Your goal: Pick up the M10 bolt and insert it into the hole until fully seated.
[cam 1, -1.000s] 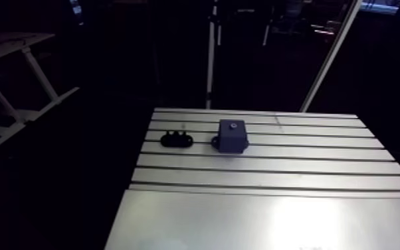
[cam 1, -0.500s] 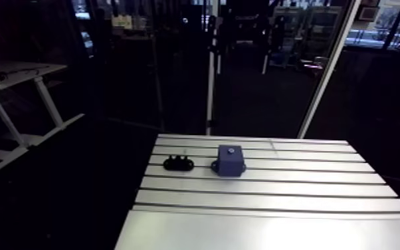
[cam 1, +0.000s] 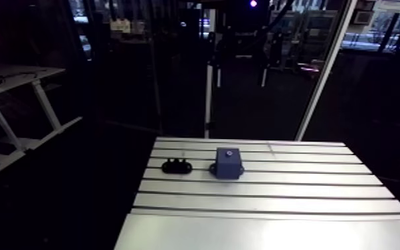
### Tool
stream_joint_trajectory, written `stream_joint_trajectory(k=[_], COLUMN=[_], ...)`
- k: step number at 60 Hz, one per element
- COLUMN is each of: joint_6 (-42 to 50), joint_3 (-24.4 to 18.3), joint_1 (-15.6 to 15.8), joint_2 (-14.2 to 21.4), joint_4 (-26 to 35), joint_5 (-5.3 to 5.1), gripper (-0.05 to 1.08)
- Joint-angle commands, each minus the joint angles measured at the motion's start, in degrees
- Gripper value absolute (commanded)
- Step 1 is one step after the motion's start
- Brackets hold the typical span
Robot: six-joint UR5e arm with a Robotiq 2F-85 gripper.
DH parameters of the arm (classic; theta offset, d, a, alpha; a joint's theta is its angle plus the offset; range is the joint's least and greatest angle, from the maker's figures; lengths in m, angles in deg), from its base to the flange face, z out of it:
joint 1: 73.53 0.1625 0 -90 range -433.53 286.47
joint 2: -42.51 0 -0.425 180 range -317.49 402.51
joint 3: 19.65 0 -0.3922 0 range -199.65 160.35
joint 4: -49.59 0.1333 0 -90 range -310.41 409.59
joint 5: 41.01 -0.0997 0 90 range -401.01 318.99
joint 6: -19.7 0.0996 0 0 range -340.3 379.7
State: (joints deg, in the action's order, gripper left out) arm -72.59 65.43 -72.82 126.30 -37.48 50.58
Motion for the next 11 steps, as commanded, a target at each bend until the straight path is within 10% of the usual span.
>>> stream_joint_trajectory(k=[1,11], joint_6=[-0.04,-0.04], joint_3=[-0.13,-0.23], joint_1=[-0.01,0.00], joint_2=[0.01,0.01], joint_4=[-0.52,-0.51], joint_5=[0.05,0.04], gripper=[0.01,0.01])
